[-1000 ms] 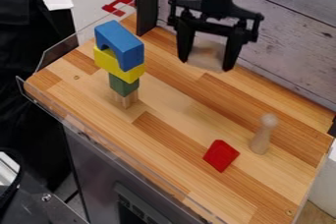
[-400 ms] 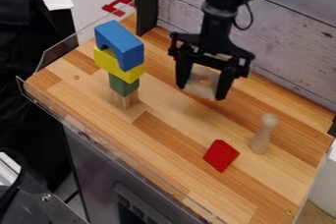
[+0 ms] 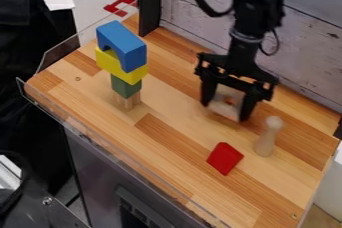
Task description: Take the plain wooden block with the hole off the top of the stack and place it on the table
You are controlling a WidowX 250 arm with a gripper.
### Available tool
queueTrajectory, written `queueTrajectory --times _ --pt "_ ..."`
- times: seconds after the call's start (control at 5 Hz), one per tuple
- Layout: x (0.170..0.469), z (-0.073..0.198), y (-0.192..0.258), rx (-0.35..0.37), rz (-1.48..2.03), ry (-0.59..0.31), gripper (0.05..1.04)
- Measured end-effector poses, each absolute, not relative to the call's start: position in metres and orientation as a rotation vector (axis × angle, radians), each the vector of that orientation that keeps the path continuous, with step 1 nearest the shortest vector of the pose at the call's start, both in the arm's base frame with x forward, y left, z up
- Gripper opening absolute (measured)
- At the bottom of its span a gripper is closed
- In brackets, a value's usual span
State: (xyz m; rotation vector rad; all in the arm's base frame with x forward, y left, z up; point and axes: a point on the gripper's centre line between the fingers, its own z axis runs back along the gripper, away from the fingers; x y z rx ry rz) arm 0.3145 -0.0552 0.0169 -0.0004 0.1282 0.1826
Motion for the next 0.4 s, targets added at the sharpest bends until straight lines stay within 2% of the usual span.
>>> queueTrajectory --times 0.2,0.4 --pt "0.3239 0.0122 -0.0617 -0.007 0.175 0.135 0.813" --pt "0.3253 0.0093 -0.0625 -0.009 0.191 0.151 0.878"
